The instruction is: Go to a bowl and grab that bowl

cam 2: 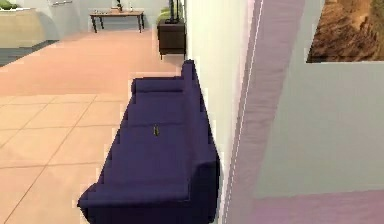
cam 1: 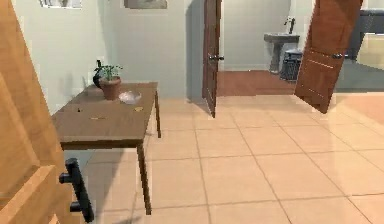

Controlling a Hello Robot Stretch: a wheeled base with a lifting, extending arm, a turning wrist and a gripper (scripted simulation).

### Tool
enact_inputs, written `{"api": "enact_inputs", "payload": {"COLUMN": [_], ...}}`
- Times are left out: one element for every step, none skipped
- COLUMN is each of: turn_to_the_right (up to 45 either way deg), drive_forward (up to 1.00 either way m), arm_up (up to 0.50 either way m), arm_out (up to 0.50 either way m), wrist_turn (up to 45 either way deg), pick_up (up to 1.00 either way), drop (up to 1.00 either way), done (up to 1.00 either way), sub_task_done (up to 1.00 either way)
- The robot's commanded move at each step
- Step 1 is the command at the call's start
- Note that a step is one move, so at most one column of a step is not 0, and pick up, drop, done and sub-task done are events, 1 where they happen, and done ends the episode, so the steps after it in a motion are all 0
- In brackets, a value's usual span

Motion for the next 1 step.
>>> {"api": "enact_inputs", "payload": {"turn_to_the_right": [6.0], "drive_forward": [0.0], "arm_up": [0.0], "arm_out": [0.0], "wrist_turn": [0.0], "pick_up": [0.0], "drop": [0.0], "done": [0.0], "sub_task_done": [0.0]}}
